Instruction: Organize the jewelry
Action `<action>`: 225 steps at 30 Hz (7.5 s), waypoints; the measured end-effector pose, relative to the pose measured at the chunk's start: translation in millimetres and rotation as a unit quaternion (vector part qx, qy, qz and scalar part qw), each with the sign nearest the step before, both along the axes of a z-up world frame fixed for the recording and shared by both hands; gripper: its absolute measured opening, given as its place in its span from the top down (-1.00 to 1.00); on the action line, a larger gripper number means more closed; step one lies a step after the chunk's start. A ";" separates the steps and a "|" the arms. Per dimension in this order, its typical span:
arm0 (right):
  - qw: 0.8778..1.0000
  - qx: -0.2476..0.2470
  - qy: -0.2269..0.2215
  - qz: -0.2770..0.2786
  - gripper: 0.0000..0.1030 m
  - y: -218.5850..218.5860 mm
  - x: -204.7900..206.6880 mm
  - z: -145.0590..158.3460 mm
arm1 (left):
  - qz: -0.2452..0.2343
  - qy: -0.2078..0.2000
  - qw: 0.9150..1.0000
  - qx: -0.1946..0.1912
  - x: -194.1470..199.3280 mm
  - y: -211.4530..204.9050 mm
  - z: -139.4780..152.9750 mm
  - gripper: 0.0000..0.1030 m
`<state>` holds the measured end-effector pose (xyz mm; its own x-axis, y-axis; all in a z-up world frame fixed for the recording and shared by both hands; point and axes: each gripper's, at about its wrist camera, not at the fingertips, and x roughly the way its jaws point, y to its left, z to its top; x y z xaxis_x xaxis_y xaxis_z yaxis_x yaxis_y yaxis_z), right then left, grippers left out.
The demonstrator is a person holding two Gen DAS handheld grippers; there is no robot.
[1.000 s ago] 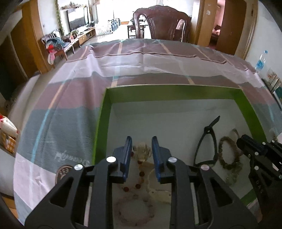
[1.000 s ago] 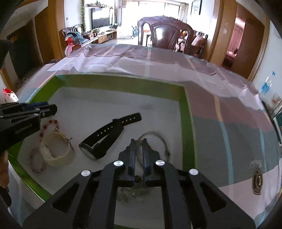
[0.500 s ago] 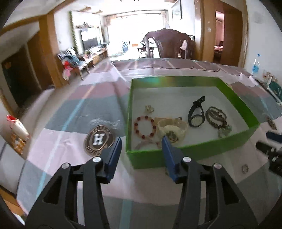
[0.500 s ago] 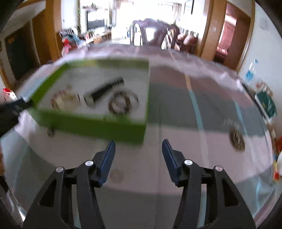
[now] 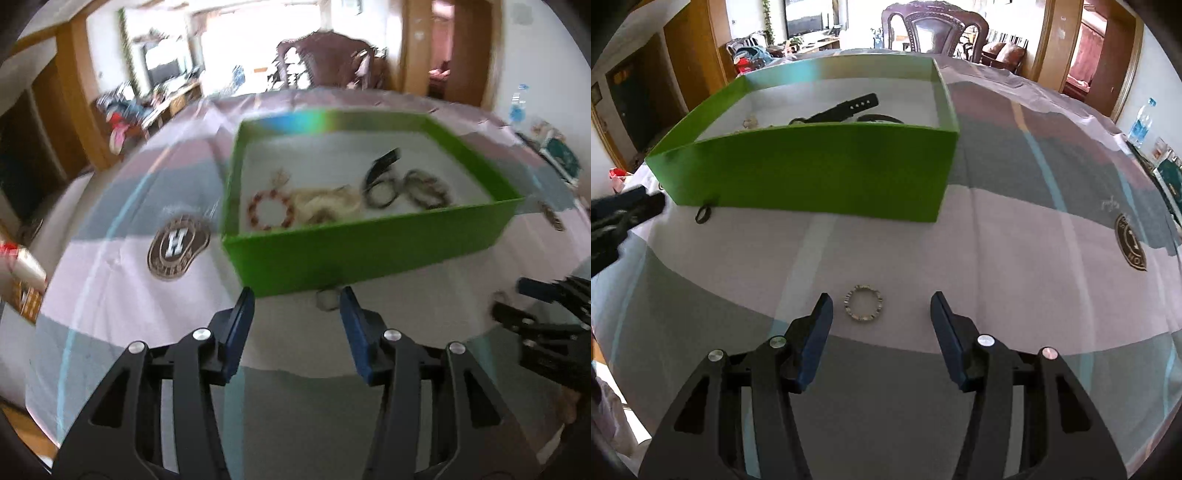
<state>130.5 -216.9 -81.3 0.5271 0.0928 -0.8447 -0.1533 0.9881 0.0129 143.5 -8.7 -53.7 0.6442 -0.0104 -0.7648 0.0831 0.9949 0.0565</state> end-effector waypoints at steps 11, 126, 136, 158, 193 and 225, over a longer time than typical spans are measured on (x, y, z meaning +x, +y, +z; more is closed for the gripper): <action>1.000 0.003 -0.006 0.013 -0.06 13.1 -4.5 -0.7 | 0.036 0.024 0.999 -0.017 12.4 15.3 -17.4 0.00; 0.999 0.009 -0.028 0.013 0.28 32.2 -16.3 -0.9 | -0.047 0.040 0.998 -0.022 -22.2 -24.2 -27.7 0.43; 0.999 0.014 -0.028 0.024 0.60 36.7 -17.0 1.0 | -0.051 0.041 0.998 -0.023 -22.2 -26.6 -28.5 0.61; 0.986 0.025 -0.162 0.014 0.61 26.7 41.9 105.1 | -0.024 -0.071 0.996 -0.043 50.2 -7.1 77.1 0.61; 0.977 0.021 -0.210 -0.039 -0.79 19.9 -7.5 103.1 | 0.068 -0.126 0.990 -0.012 -5.6 7.9 66.2 -0.30; 0.971 0.012 -0.226 -0.070 -0.87 13.9 -67.0 68.9 | 0.045 -0.161 0.986 -0.008 -78.6 -20.2 52.1 -0.85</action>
<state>63.5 -202.9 -12.4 0.8528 0.0095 -0.5221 -0.0120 0.9999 -0.0013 64.9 -29.0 -1.6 0.8528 0.0471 -0.5202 -0.0247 0.9985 0.0499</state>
